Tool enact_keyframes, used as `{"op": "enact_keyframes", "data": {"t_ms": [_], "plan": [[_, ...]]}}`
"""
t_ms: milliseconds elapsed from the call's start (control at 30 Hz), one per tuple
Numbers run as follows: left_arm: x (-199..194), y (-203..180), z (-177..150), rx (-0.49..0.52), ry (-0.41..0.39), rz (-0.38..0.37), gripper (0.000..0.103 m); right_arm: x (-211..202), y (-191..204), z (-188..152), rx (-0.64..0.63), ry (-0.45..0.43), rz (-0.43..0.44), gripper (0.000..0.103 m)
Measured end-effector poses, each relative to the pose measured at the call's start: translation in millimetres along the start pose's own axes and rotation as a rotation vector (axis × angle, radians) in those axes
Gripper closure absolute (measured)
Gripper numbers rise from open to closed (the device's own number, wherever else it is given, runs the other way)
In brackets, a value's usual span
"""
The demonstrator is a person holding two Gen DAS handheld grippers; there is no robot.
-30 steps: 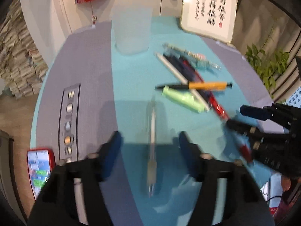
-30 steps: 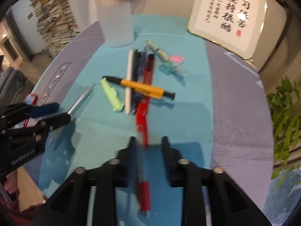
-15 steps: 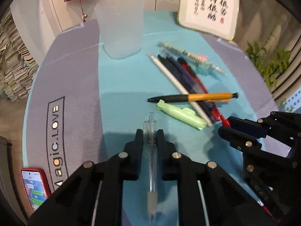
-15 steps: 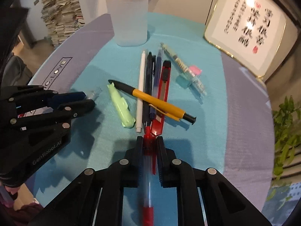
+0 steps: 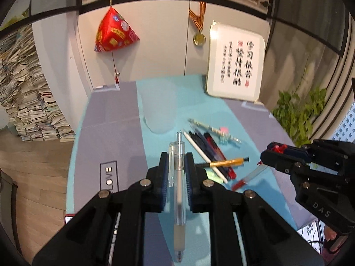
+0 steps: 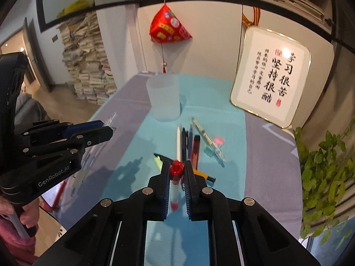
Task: Organize stationery
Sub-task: 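Carry the clear pen and red pen upright over the frosted cup with both tools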
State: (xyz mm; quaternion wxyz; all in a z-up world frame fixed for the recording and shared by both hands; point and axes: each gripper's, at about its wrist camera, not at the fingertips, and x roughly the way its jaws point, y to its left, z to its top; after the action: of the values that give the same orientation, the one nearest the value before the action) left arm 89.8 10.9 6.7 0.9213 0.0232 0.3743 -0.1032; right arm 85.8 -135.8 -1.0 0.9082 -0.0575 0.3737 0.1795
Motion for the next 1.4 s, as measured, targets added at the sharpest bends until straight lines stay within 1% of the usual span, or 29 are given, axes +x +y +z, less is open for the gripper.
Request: {"op": "enact_keyframes", "data": {"t_ms": [100,133,167,233,400,567,700,833,1100,1233,1333,1400], "plan": [[-4.9,4.6,6.0,-0.022,-0.057,-0.011,0.090,-6.7,5.0,6.7,-0.005,-0.024,0.007,0.092],[-6.6,8.3,7.8,-0.043,-0.086,0.000,0.090,-9.3,6.9,8.5,-0.008,-0.032,0.008,0.092],[-8.0,11.0,9.3,-0.061,-0.097,0.014,0.090,-11.8,7.9,9.2,-0.010,-0.038,0.008,0.092],[-8.4,12.8,11.3,-0.080,-0.097,0.008,0.090,-15.8,10.2,10.3,-0.013,-0.049,0.011,0.093],[-6.0,12.2,14.0,-0.071,-0.095,0.011,0.090,-16.2,9.3,11.3,-0.007,-0.052,0.010,0.093],[-5.9,23.7,32.3,-0.095,-0.107,0.026,0.090,-17.0,10.0,25.3,-0.004,-0.066,0.020,0.093],[-7.2,30.5,52.1,-0.096,-0.134,0.047,0.090,-17.5,13.8,46.6,-0.019,-0.097,0.025,0.093],[-6.4,36.0,76.6,-0.096,-0.151,0.052,0.090,-14.4,15.5,77.3,-0.016,-0.128,0.042,0.093],[2.6,42.9,122.4,-0.087,-0.224,0.073,0.090,9.5,14.8,140.8,0.006,-0.167,0.034,0.093],[17.0,46.7,144.1,-0.099,-0.254,0.060,0.090,28.1,10.9,164.5,0.025,-0.162,0.046,0.092],[29.5,50.4,154.5,-0.115,-0.269,0.064,0.090,43.4,5.2,173.1,0.042,-0.149,0.045,0.092],[42.0,56.1,159.3,-0.137,-0.260,0.057,0.090,53.4,0.3,176.1,0.051,-0.137,0.052,0.092]]}}
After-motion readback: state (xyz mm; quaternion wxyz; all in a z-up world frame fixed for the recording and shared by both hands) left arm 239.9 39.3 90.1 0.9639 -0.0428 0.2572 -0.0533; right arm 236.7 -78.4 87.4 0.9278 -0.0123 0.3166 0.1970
